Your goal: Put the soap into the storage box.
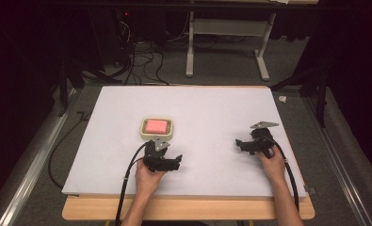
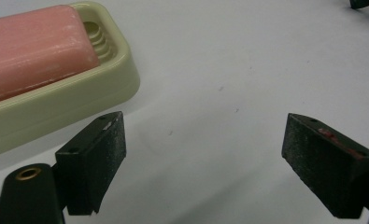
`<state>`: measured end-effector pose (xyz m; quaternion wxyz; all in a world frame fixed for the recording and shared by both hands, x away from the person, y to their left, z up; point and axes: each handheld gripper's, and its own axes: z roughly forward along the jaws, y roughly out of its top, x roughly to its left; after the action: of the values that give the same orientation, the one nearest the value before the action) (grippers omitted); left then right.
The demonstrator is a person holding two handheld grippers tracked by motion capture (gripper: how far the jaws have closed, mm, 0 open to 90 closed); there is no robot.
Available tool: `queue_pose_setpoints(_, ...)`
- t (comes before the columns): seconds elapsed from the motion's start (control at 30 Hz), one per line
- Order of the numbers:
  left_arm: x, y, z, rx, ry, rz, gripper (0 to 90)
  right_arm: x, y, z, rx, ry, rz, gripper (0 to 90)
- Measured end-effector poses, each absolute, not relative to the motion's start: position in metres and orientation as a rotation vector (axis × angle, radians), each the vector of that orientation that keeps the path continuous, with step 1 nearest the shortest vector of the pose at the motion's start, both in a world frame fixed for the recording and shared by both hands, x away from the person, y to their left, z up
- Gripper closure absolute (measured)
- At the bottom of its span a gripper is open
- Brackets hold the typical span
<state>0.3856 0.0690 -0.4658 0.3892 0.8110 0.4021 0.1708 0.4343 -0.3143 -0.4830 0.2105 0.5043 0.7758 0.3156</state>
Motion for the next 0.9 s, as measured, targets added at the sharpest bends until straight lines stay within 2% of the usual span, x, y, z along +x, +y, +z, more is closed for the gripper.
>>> queue_pose_setpoints(0.9,0.391,0.064,-0.484,2.072,1.072,0.469,14.7,0.434,-0.314,-0.483,1.400,2.157,0.877,14.8)
